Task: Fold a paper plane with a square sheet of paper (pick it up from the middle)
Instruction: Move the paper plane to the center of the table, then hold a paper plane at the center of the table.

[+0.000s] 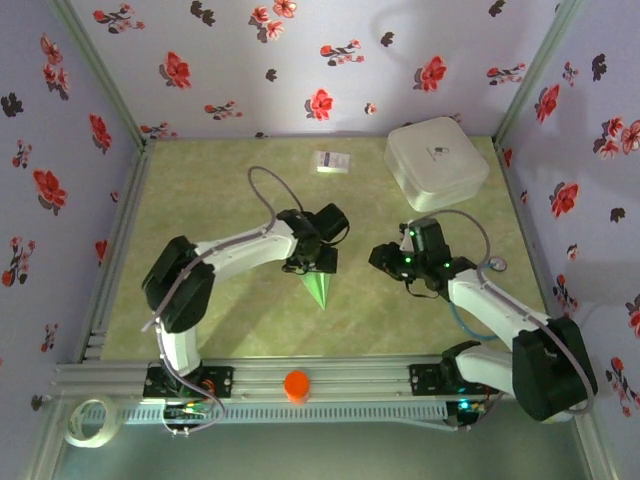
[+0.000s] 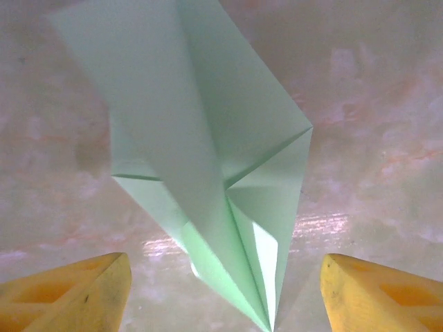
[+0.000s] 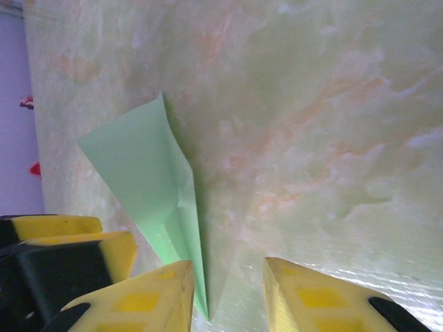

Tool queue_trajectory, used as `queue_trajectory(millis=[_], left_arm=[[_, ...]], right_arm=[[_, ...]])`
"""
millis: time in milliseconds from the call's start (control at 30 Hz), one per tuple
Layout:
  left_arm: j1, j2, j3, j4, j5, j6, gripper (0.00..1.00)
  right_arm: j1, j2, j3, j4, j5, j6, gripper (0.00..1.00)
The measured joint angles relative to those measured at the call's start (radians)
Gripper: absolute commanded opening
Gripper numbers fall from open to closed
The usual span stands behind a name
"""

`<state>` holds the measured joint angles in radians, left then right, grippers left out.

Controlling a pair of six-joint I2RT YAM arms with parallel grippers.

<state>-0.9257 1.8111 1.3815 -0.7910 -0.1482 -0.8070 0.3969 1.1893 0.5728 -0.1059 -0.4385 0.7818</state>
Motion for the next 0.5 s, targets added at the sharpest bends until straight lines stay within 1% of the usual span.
queue_trajectory(millis=[133,233,300,400,467,500], left_arm=[[0.022,-0.138,-0.108,0.057,-0.018,0.000,0.66],[0.070,-0.229,-0.196,0.106,-0.017,-0.001,0.61],[0.113,-0.279,-0.261,0.146,-0.009,-0.005,0.52],[0.181,-0.322,-0.352,0.212,0.037,-0.016,0.34],[0.225,-0.326,-0.399,0.262,0.087,-0.024,0.26],[0.246,-0.323,-0.420,0.288,0.115,-0.029,0.25]], right_arm=[[0.058,0.138,0.056,0.043,-0.038,0.010,0.18],[0.106,0.233,0.124,0.073,-0.056,0.014,0.08],[0.129,0.298,0.177,0.096,-0.066,0.013,0.04],[0.148,0.393,0.251,0.122,-0.074,0.013,0.01],[0.157,0.455,0.299,0.132,-0.086,0.014,0.00],[0.161,0.489,0.323,0.138,-0.090,0.014,0.00]])
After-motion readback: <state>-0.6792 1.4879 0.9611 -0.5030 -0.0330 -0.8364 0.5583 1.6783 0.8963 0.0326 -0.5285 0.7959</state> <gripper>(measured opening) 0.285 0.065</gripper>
